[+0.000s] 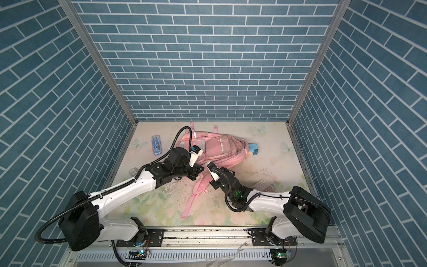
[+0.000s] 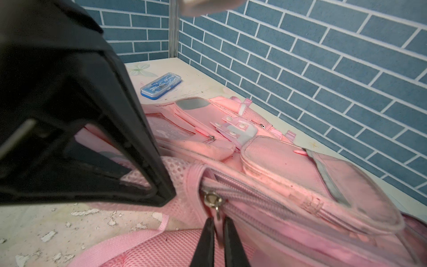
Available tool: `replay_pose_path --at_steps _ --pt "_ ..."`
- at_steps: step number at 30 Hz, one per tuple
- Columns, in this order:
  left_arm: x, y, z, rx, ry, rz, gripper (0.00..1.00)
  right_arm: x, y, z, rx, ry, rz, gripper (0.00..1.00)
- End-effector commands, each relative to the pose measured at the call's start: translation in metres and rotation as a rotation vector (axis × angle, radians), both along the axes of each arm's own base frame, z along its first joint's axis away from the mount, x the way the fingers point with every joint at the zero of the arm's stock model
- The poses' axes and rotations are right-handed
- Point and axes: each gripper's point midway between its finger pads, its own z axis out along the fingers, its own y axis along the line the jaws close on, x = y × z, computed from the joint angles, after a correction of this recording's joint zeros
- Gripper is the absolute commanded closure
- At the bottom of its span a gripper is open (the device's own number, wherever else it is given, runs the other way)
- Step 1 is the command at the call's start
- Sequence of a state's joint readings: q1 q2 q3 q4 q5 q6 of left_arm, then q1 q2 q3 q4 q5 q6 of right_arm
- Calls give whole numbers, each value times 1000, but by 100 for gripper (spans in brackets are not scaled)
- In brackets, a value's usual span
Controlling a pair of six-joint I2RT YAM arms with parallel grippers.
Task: Pack the student bag
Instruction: 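Grasp the main compartment zipper pull with right gripper while left gripper holds the bag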
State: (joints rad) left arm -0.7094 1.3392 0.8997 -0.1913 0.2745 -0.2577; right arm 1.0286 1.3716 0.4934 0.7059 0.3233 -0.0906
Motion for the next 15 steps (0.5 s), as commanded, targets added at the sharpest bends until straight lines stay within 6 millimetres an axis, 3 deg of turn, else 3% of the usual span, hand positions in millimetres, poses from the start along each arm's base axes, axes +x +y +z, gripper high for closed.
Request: replay_pose_path --at_steps 1,6,15 --pt "8 -11 47 -103 -99 -16 100 2 7 2 1 -6 21 87" --pt "8 -13 50 -114 -104 -24 100 7 12 -4 -27 1 16 84" --pt "7 -3 44 -88 -108 -12 100 3 4 10 13 -21 12 100"
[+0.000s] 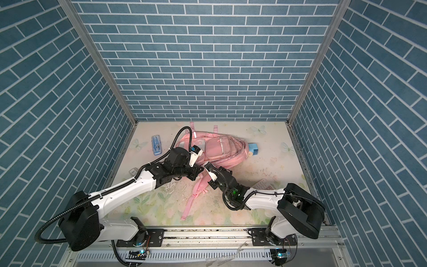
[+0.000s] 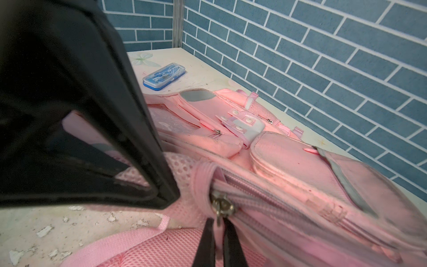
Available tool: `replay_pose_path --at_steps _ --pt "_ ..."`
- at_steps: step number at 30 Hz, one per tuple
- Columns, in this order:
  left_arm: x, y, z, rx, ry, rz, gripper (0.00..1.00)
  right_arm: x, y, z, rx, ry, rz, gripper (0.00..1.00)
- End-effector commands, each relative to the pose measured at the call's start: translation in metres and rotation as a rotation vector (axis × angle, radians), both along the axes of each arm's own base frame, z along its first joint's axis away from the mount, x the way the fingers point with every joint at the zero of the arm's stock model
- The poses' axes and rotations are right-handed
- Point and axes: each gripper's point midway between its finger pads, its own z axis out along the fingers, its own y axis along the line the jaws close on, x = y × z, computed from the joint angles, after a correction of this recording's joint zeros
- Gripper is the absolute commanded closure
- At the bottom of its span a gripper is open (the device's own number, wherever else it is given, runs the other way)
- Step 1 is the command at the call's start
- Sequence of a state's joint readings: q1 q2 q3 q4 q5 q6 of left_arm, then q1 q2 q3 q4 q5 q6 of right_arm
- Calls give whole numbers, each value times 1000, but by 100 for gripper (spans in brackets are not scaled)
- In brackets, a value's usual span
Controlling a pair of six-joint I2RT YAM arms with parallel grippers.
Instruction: Pack the student bag
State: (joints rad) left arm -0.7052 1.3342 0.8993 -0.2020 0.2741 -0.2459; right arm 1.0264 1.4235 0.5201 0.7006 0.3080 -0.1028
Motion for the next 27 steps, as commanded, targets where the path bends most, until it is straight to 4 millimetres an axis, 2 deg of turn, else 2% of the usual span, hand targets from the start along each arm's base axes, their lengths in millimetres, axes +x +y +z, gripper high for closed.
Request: replay_pose_path --at_steps 1,5,16,20,23,27 --pt "8 -3 43 -95 -103 -4 100 -1 -4 20 41 -28 1 100" --pt "11 8 37 -70 -106 18 100 -4 -13 13 38 22 5 100" --pt "17 37 19 39 -157 35 100 14 -66 12 91 130 -86 100" --pt "18 40 18 61 -192 12 100 18 -88 12 88 137 -128 100" --pt "20 38 19 81 -247 -25 100 15 -89 11 51 136 -108 100" --pt "26 37 18 138 -363 -93 100 4 -69 5 41 214 4 100"
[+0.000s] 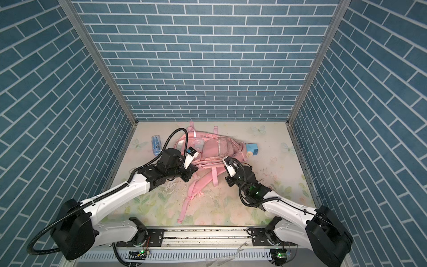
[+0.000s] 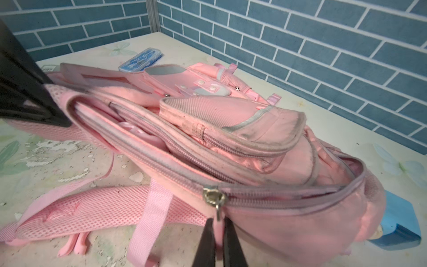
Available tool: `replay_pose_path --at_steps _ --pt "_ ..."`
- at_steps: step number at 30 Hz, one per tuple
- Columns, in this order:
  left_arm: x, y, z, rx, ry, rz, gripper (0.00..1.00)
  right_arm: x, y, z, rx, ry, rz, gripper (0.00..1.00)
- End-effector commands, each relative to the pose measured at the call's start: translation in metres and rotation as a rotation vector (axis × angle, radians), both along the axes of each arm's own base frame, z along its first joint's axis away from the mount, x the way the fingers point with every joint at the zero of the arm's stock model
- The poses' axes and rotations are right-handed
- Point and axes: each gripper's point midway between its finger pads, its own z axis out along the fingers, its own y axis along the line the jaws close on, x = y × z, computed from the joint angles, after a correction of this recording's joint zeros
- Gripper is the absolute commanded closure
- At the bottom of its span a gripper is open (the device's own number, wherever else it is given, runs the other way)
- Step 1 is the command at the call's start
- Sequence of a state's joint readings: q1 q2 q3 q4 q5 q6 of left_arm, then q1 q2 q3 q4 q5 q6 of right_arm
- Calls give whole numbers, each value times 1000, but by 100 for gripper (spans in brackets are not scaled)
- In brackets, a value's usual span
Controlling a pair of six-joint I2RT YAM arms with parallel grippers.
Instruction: Pack the student bag
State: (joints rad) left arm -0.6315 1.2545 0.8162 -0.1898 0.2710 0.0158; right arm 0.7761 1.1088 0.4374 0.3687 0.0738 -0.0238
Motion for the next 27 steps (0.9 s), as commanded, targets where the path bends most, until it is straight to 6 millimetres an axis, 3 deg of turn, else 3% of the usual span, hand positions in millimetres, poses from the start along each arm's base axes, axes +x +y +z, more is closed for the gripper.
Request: replay_pose_path --at_steps 1,8,10,12,16,21,27 --pt "24 7 22 36 -214 -19 100 -7 16 5 27 67 85 100" --pt "51 20 12 71 -240 3 100 -7 49 -4 51 120 134 100" --pt "51 19 8 16 -157 65 70 -4 54 -10 31 126 129 100" --pt "49 22 3 -73 -39 196 57 1 54 -14 23 127 112 100" --pt "42 34 -1 -216 111 527 54 6 52 -20 12 129 82 100" --pt "24 24 7 -476 304 773 47 4 54 -24 1 135 98 100" --pt "5 5 -24 -755 648 960 46 -4 52 -25 4 126 127 100"
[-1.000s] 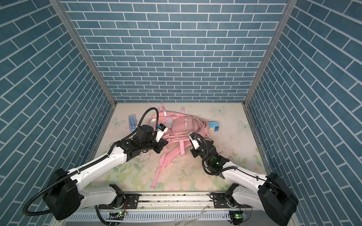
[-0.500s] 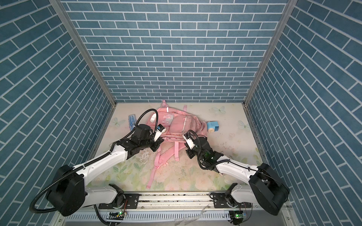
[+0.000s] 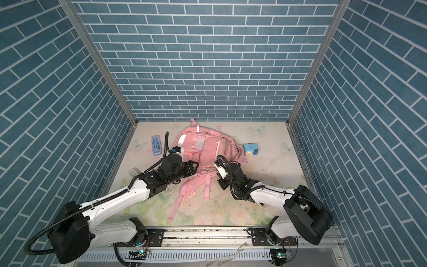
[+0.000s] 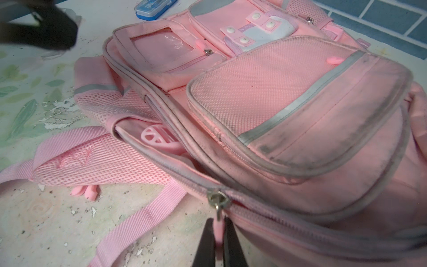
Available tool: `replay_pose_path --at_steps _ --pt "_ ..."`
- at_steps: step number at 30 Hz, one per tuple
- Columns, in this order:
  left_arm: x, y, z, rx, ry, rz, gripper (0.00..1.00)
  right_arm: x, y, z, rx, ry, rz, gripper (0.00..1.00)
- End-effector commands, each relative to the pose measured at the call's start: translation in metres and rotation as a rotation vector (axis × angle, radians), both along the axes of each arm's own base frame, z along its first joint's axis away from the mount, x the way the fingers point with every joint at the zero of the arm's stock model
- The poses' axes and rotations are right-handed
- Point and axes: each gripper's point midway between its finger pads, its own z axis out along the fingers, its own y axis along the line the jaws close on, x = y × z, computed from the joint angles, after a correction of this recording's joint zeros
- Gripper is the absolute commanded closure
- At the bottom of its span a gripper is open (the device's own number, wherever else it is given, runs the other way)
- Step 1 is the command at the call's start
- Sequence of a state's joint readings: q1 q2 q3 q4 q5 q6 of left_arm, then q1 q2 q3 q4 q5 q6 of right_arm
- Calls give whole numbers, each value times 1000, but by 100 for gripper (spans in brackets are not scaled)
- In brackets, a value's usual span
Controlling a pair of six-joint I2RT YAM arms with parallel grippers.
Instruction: Pack the student bag
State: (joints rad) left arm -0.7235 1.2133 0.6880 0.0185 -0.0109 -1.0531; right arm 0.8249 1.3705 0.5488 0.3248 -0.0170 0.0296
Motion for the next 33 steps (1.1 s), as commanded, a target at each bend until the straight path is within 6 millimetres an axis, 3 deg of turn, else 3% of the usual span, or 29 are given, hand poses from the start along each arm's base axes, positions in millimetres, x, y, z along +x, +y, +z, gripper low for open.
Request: replay_pose_path --at_steps 1,9,14,19,22,25,27,33 --pt "-11 -7 -24 -283 220 213 46 3 10 29 87 -71 20 100" --pt "-28 -29 -25 -426 264 314 44 -6 6 24 85 -69 42 100" --pt "-24 -33 -44 -500 293 373 44 -8 4 24 91 -71 46 100" --pt "-14 -51 -58 -434 295 337 46 -10 5 24 92 -73 57 100" --pt "-4 -51 -65 -403 272 344 55 -11 4 25 93 -76 53 100" --pt "12 -50 -68 -372 261 294 83 -5 -3 27 104 -59 -16 100" --pt "17 -44 -66 -359 250 286 96 -2 -10 31 121 -52 -38 100" --pt "17 -14 -67 -271 229 281 100 14 -36 42 169 -49 -126 100"
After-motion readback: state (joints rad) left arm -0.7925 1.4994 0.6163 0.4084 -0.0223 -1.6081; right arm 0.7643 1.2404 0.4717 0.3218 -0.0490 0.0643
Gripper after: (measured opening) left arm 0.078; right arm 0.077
